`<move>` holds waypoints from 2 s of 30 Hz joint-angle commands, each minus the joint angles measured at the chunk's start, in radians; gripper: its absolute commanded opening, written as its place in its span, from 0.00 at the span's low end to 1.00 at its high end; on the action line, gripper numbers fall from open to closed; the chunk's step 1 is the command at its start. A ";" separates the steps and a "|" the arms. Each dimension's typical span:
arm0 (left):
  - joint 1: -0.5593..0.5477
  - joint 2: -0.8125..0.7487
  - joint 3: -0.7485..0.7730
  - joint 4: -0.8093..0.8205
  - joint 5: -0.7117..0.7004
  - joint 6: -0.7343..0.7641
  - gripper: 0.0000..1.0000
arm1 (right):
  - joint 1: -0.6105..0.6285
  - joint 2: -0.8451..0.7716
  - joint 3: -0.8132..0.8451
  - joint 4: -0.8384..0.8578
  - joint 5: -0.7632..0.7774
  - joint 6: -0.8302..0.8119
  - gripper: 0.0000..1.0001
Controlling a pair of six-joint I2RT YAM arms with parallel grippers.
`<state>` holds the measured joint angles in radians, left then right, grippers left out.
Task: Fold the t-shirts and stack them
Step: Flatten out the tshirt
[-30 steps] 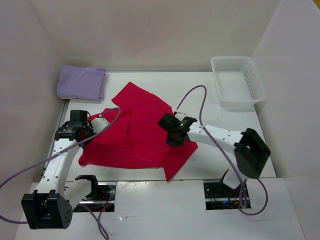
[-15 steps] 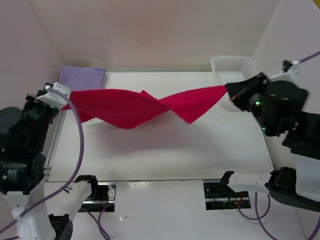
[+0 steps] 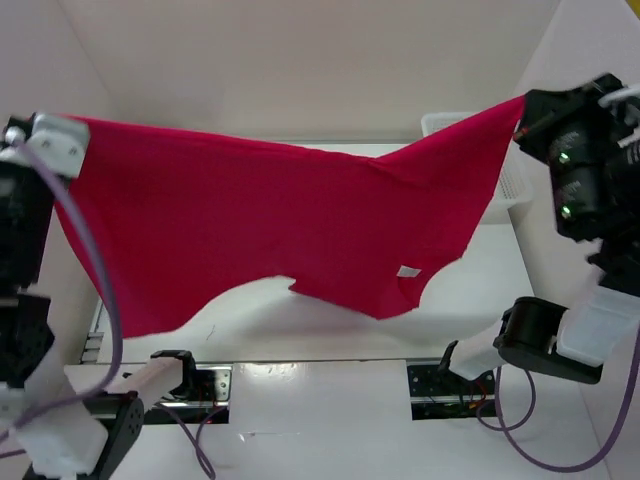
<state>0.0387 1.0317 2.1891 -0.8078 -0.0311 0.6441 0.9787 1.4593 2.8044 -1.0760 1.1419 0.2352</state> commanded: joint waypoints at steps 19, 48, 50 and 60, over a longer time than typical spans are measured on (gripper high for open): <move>0.047 0.795 0.653 -0.194 0.345 -0.216 0.00 | -0.044 0.366 -0.299 0.572 0.126 -0.490 0.00; 0.056 0.460 0.558 -0.194 0.344 -0.261 0.00 | 0.067 -0.008 -0.454 0.600 0.352 -0.631 0.00; 0.056 0.438 0.514 -0.185 0.333 -0.261 0.00 | 0.081 -0.017 -0.416 0.628 0.352 -0.671 0.00; 0.056 0.625 0.547 -0.166 0.344 -0.281 0.00 | 0.067 0.047 -0.313 0.999 0.213 -0.967 0.00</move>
<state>0.0895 1.5238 2.7255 -0.9993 0.3168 0.4026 1.0447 1.4937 2.4298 -0.3061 1.3945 -0.5659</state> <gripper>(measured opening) 0.007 0.004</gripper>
